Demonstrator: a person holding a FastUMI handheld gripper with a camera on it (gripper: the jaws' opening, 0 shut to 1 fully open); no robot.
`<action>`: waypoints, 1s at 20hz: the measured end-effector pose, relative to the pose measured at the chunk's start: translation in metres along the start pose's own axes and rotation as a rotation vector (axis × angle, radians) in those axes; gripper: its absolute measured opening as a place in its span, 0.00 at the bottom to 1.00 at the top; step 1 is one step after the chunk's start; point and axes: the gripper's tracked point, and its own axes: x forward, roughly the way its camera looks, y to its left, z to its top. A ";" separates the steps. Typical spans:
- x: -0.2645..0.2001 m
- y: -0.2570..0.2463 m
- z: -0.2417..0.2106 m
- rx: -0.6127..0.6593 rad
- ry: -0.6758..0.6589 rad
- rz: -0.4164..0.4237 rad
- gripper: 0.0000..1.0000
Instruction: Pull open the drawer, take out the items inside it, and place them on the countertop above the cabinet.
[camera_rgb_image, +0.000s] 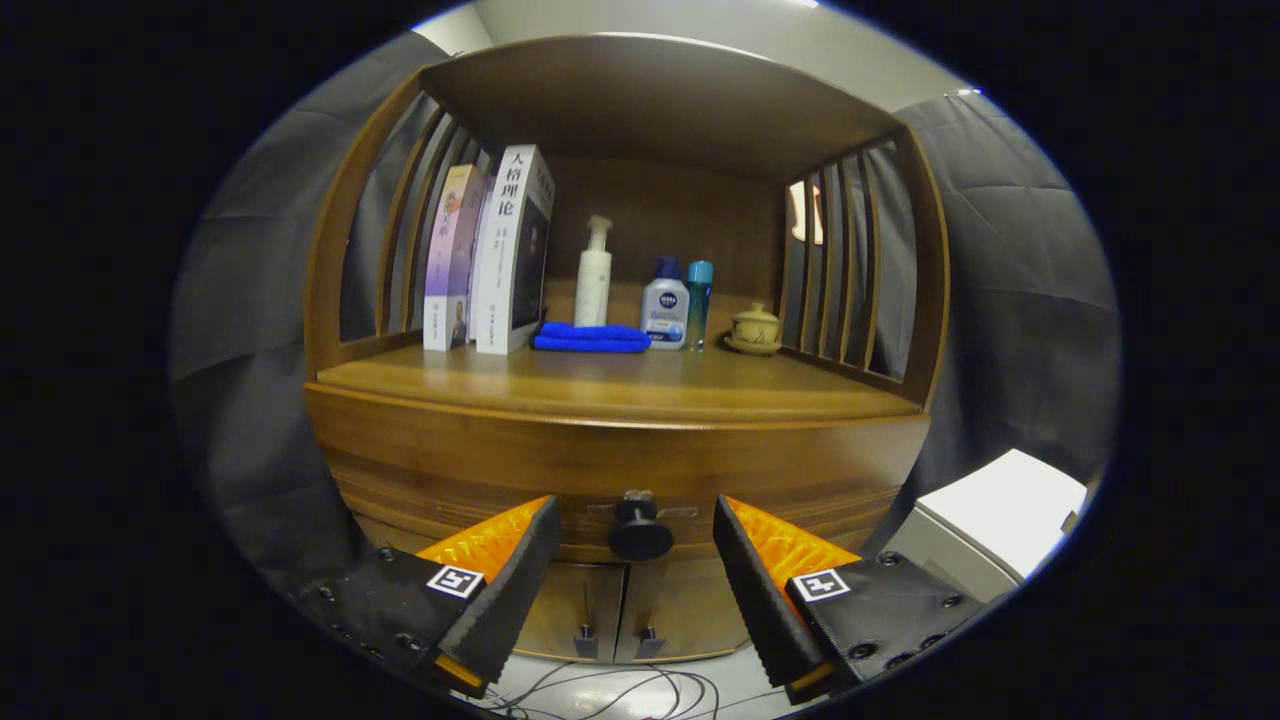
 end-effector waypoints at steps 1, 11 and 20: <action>0.004 0.001 -0.005 0.000 0.009 0.000 0.96; 0.042 0.001 -0.027 -0.001 0.066 0.020 0.75; 0.043 -0.003 -0.029 -0.003 0.074 0.046 0.29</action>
